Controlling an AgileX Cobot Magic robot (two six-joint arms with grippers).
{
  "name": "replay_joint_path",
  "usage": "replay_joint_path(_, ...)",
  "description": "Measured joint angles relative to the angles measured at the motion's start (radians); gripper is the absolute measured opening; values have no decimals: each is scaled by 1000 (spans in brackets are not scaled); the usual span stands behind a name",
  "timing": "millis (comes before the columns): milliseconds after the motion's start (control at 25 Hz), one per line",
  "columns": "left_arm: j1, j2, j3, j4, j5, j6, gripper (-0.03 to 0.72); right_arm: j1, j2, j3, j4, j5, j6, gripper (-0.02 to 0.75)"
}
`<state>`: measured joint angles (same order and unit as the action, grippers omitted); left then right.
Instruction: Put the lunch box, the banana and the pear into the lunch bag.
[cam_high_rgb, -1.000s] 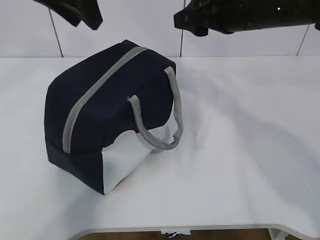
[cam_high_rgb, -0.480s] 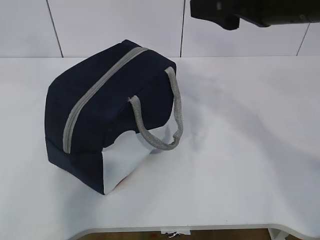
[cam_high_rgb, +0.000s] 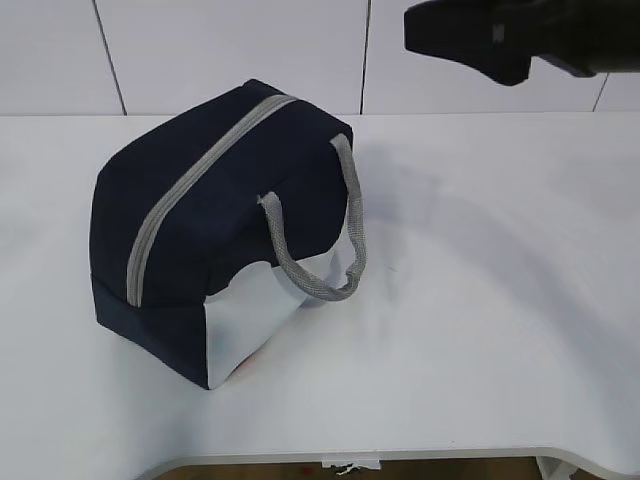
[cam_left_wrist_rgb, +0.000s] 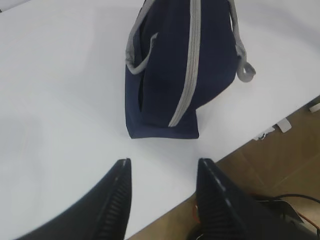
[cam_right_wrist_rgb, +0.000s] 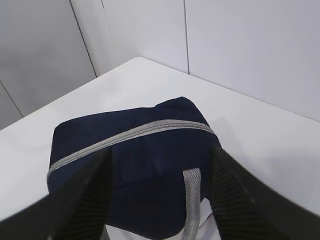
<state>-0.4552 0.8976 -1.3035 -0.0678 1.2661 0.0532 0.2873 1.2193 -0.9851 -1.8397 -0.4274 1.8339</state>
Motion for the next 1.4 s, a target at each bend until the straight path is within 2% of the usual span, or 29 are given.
replay_joint_path(480, 0, -461, 410, 2, -4, 0, 323, 0, -21, 0, 0, -2, -2, 469)
replay_joint_path(760, 0, -673, 598, 2, -55, 0, 323, 0, -21, 0, 0, -4, -2, 469)
replay_joint_path(1120, 0, -833, 765, 2, -137, 0, 319, 0, -21, 0, 0, -6, -3, 469)
replay_joint_path(1400, 0, -889, 779, 2, -149, 0, 316, 0, -21, 0, 0, -8, -3, 469)
